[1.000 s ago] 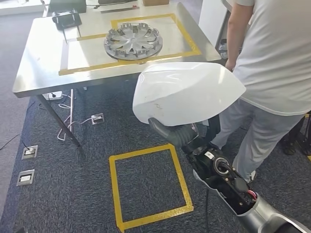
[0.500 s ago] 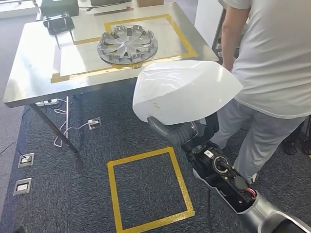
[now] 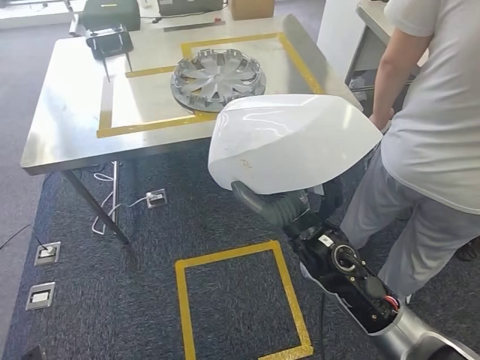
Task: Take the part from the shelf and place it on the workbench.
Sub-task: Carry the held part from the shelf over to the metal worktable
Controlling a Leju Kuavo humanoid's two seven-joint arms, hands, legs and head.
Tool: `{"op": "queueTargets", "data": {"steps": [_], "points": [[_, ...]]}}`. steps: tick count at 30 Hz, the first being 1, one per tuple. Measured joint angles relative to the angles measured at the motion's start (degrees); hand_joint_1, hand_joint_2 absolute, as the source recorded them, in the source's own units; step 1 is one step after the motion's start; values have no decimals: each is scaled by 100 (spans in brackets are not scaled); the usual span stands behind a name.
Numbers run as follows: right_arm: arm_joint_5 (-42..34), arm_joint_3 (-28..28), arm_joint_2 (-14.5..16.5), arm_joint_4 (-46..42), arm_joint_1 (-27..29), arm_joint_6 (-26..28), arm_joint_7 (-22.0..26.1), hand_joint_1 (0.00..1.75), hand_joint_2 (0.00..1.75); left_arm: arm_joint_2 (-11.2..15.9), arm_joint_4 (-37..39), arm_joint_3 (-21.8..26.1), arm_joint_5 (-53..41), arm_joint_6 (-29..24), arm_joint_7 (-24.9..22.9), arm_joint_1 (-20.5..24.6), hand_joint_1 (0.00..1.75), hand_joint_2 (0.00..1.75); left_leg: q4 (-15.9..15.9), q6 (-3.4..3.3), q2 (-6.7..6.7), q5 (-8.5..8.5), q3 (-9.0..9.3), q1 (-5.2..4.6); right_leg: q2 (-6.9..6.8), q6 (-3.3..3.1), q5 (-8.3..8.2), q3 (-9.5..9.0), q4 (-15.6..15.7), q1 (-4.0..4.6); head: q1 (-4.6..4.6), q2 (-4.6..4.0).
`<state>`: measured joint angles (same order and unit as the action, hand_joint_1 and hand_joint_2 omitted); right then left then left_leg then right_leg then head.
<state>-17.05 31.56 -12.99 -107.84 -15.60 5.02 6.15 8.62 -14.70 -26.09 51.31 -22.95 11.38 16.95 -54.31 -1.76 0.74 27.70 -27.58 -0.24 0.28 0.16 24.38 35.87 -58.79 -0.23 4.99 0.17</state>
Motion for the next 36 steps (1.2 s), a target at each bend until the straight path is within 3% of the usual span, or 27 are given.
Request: {"op": "queueTargets", "data": {"steps": [1,2,5,7,9,11,12,14,16,19,21,24,26,27,28,30,31,32,36], "points": [[0,1,0,-4,5,-1,-4,175,175,-9,2,-1,-3,0,-2,3,0,175,2,27,-2,46,19,1,0,-32,-185,-40,218,22,-18,0],[0,2,0,-13,10,-1,-8,175,175,-15,3,-1,-4,0,-5,7,0,175,-6,60,-8,72,31,3,0,-59,-252,-56,332,45,-39,0],[1,-7,0,-50,4,2,-16,175,175,-16,1,-2,-7,0,-10,22,0,175,-137,157,-26,85,24,23,10,-129,-213,-227,432,43,-43,1],[1,-13,0,-61,-13,1,-15,175,175,-18,1,-3,-7,0,-10,37,0,175,-666,225,-34,154,-268,46,8,-178,-170,-365,491,17,-46,1],[1,-3,1,-62,-10,-7,-19,175,175,-13,1,-3,-5,0,-10,38,0,175,-1388,298,-40,380,-782,74,10,-201,-86,-455,502,18,-60,1],[1,4,1,-61,1,-10,-23,175,175,-7,1,-3,-2,0,-10,13,0,175,-1631,326,-42,496,-1141,103,20,-193,22,-577,502,15,-65,1],[1,5,1,-61,2,-10,-25,175,175,-3,1,-3,-1,0,-10,2,0,175,-1464,322,-42,374,-1182,112,25,-184,82,-655,502,12,-66,1],[1,6,1,-60,3,-14,-25,175,175,10,1,-3,0,0,-10,-1,0,175,-707,299,-46,-232,-1050,118,26,-149,211,-791,503,10,-69,1],[1,7,1,-61,7,-17,-28,175,175,25,2,-4,5,0,-10,3,0,175,-146,245,-53,-607,-926,85,34,-87,325,-878,501,17,-91,1],[1,3,1,-77,40,-17,-33,175,175,38,3,-5,13,0,-9,-1,0,175,-26,120,-44,-645,-860,64,48,9,396,-935,461,27,-103,1],[2,-2,-1,-92,50,-17,-31,175,175,39,3,-5,12,0,-5,2,0,175,10,60,-42,-618,-751,81,34,47,452,-813,158,20,-83,1],[9,-2,1,-97,51,-16,-41,175,175,39,3,-5,7,4,-2,5,0,175,26,2,-40,-509,-601,76,13,93,822,-151,-983,5,-48,1],[24,-2,1,-97,62,-5,-65,175,175,32,3,-6,-4,17,-2,0,0,175,26,-6,-31,-415,-488,72,11,117,1035,174,-1331,1,-32,1],[33,-3,1,-97,61,3,-77,175,175,28,3,-7,-11,23,-2,-1,0,175,26,-2,-24,-364,-415,72,11,116,964,203,-1207,0,-18,1],[40,-5,1,-97,60,14,-84,175,175,25,3,-8,-19,26,-2,-1,0,175,26,8,-17,-310,-335,72,10,107,737,148,-901,-2,0,1],[53,-10,1,-97,60,31,-95,175,175,20,3,-10,-31,26,-5,4,0,175,19,46,-11,-207,-216,63,8,76,89,-5,-120,0,24,1],[57,-10,1,-99,62,37,-105,175,175,19,3,-10,-36,26,-10,12,0,175,10,73,-11,-162,-197,54,9,45,-80,-47,153,8,25,2],[61,-8,1,-104,70,40,-114,175,175,19,3,-11,-38,25,-15,19,0,175,2,102,-12,-127,-201,44,12,12,-171,-73,295,15,18,2],[66,-14,0,-140,62,54,-132,175,175,20,2,-20,-46,24,-23,41,0,175,-142,213,-19,-35,-205,31,18,-117,-134,-218,372,7,-10,3]]}}
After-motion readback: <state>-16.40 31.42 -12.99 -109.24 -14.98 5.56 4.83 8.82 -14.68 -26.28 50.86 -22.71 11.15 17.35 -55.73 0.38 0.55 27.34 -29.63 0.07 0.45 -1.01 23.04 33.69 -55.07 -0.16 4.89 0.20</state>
